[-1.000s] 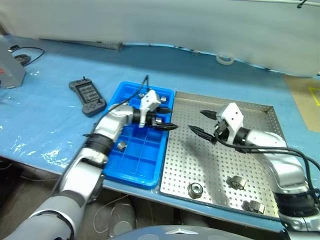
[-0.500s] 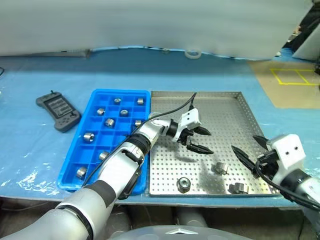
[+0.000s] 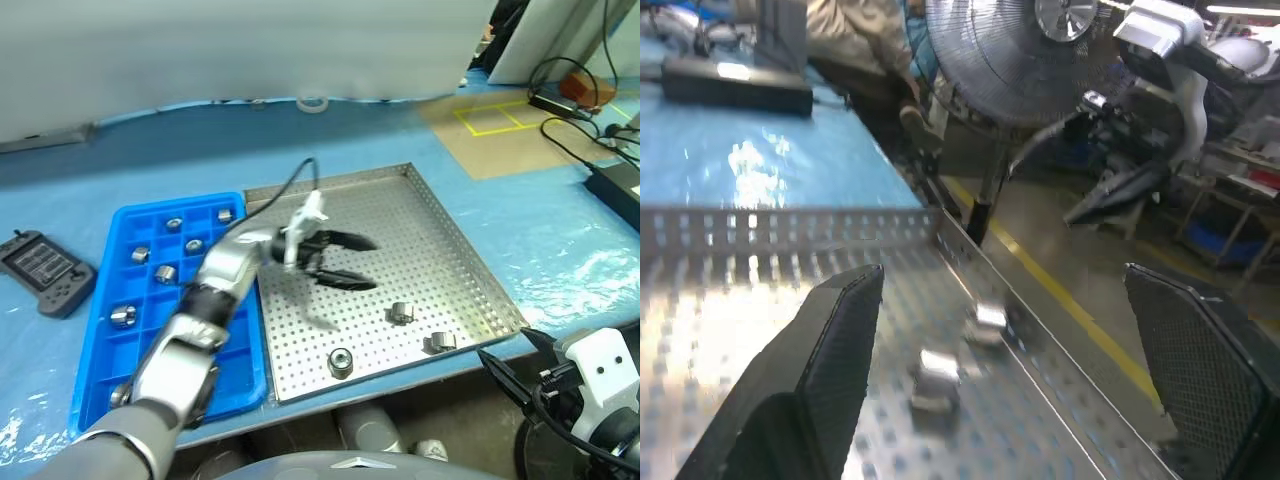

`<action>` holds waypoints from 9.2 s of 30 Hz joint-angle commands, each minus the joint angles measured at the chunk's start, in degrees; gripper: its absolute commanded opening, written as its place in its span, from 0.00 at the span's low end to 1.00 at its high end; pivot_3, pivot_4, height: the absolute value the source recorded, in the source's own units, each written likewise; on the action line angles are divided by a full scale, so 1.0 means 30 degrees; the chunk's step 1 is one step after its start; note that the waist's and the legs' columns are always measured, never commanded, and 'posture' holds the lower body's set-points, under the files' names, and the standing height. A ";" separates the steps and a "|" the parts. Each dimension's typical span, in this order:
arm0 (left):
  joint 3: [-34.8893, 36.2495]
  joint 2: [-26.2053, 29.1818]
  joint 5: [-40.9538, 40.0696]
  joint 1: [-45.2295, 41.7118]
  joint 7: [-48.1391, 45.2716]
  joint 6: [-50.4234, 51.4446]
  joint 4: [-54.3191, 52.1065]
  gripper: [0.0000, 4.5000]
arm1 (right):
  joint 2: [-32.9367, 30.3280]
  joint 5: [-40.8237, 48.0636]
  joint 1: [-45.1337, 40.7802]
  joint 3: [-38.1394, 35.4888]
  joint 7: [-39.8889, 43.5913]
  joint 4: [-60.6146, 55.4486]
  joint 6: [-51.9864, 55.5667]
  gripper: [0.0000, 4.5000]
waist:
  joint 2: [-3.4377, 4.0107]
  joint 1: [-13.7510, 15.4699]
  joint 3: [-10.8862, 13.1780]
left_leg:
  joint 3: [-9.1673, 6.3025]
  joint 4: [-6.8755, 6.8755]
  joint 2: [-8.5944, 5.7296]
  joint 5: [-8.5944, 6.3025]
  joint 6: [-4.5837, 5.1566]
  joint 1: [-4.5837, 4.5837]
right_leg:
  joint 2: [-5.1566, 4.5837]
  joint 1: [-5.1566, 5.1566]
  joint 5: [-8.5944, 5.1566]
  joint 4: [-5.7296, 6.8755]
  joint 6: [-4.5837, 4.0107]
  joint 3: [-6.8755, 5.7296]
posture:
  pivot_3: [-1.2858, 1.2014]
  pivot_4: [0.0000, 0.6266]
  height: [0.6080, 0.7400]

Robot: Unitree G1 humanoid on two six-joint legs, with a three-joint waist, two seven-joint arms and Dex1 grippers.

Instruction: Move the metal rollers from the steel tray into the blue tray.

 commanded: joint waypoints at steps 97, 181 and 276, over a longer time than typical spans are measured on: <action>-0.0635 -0.2498 -0.0305 0.2778 1.0114 -0.2154 -0.1220 0.90 | -0.7190 -0.7899 -0.5521 -0.0250 1.0850 1.6039 -0.5774 0.82 | -0.0073 0.7142 0.0043 | 0.0124 0.0141 0.0056 0.0082 0.0004 0.0118 | 0.0027 -0.0019 -0.0028 0.0396 0.0027 0.0185 | 0.38 0.24 1.00; 0.1941 -0.2203 -0.1119 0.1970 1.0563 -0.2615 0.0988 0.90 | -0.7664 -0.7296 -1.5276 0.6877 1.1781 1.7925 -0.6546 0.29 | -0.0001 0.6776 -0.0064 | 0.0149 0.0238 0.0074 0.0016 0.0113 0.0130 | 0.0011 -0.0093 0.0004 0.0430 -0.0025 0.0184 | 0.43 0.24 1.00; 0.5083 0.0872 -0.4901 0.4663 1.4256 0.3291 -0.6839 0.90 | -0.6997 -1.0753 -2.0178 1.7903 1.7281 1.7023 -2.0294 0.73 | -0.0286 0.8211 0.0124 | 0.0101 0.0103 0.0351 0.0237 -0.0236 0.0127 | 0.0294 -0.0112 0.0018 0.0579 -0.0058 0.0153 | 0.54 0.24 1.00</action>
